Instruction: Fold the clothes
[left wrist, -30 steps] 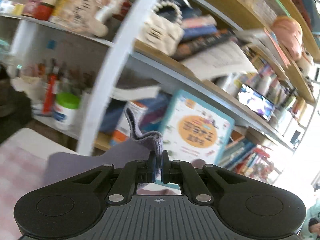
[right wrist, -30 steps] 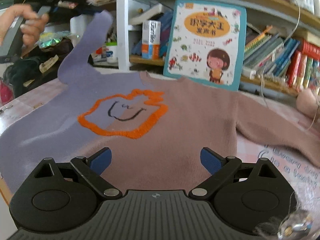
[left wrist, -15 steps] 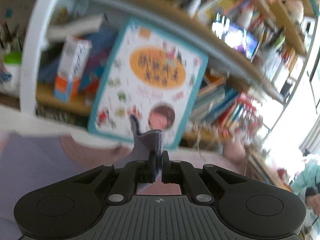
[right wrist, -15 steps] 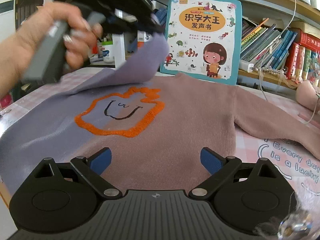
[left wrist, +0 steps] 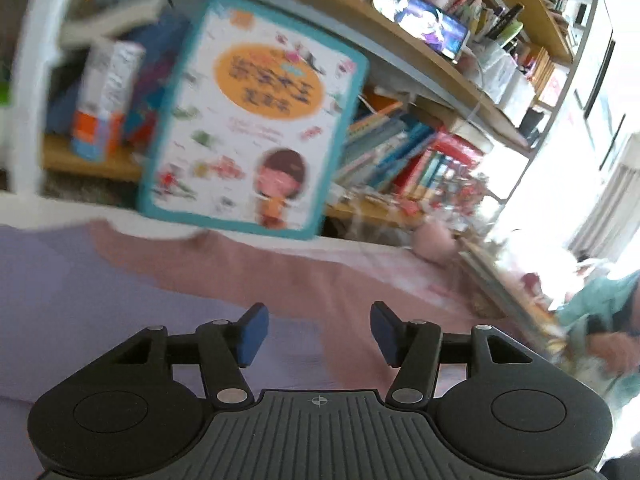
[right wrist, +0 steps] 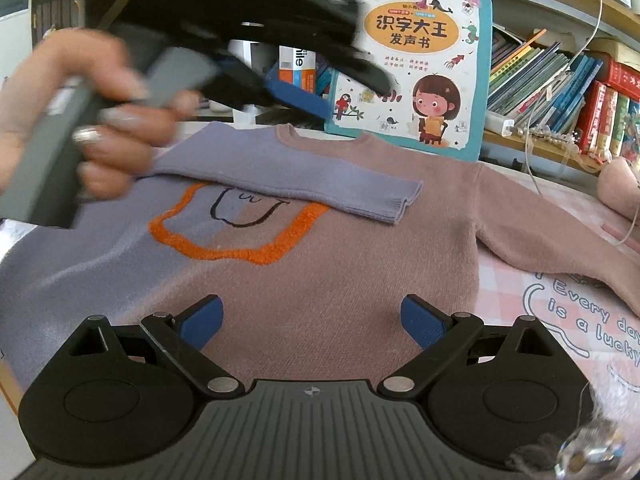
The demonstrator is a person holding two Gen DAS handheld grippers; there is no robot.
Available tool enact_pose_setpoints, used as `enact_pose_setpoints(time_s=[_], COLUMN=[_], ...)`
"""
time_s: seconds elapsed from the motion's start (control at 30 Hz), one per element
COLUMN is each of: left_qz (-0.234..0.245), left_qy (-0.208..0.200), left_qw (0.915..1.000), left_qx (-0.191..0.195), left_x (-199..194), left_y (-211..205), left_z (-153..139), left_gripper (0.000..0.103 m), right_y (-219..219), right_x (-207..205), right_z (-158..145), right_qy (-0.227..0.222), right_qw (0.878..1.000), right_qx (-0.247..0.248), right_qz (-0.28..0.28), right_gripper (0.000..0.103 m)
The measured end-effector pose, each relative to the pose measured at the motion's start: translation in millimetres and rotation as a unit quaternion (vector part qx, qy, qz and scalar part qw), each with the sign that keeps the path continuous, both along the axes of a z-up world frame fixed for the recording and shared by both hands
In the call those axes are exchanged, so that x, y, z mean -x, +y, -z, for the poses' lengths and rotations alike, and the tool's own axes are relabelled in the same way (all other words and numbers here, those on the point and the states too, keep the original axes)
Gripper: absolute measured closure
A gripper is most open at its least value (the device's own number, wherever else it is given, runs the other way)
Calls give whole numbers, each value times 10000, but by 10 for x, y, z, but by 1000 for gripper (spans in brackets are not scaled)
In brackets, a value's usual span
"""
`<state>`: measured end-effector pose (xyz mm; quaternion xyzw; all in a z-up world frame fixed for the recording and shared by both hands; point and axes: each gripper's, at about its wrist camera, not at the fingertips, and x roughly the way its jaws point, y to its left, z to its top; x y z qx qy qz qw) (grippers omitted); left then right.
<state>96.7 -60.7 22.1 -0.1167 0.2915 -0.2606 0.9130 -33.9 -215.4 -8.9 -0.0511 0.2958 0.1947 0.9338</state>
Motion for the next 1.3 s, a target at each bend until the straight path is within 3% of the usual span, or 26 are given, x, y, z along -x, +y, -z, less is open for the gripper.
enact_pose_setpoints(time_s=[0.13, 0.4, 0.6, 0.8, 0.9, 0.97, 1.03, 1.17, 1.3], left_qz=[-651, -1690, -1840, -1772, -1744, -1676, -1607, -1631, -1749], left_qy=[-199, 17, 110, 148, 196, 195, 224, 220, 287], left_qw=[9951, 9712, 9649, 9666, 9704, 9739, 9774, 9800, 9805], left_qx=[-717, -1681, -1872, -1844, -1657, -1519, -1358, -1121, -848], left_x=[278, 743, 949, 973, 976, 994, 995, 998, 988], left_y=[456, 1257, 1475, 1550, 1626, 1665, 1693, 1767, 1906], left_z=[34, 266, 419, 509, 554, 574, 577, 577, 585], left_gripper=[46, 46, 46, 48, 65, 79, 95, 98, 98], right_y=[6, 64, 111, -47, -213, -321, -421, -572, -540], right_x=[-9, -1, -3, 125, 239, 312, 361, 408, 378], right_z=[3, 16, 39, 8, 14, 6, -8, -5, -7], right_qy=[12, -43, -39, -196, -159, -95, -9, 168, 230], right_qw=[10000, 9999, 9995, 9994, 9986, 9979, 9967, 9946, 9943], right_qx=[3, 162, 304, 188, 227, 237, 186, -66, -188], right_qz=[-4, -18, -56, 210, 450, 596, 785, 1021, 1025], right_gripper=[7, 7, 7, 8, 12, 23, 47, 77, 83])
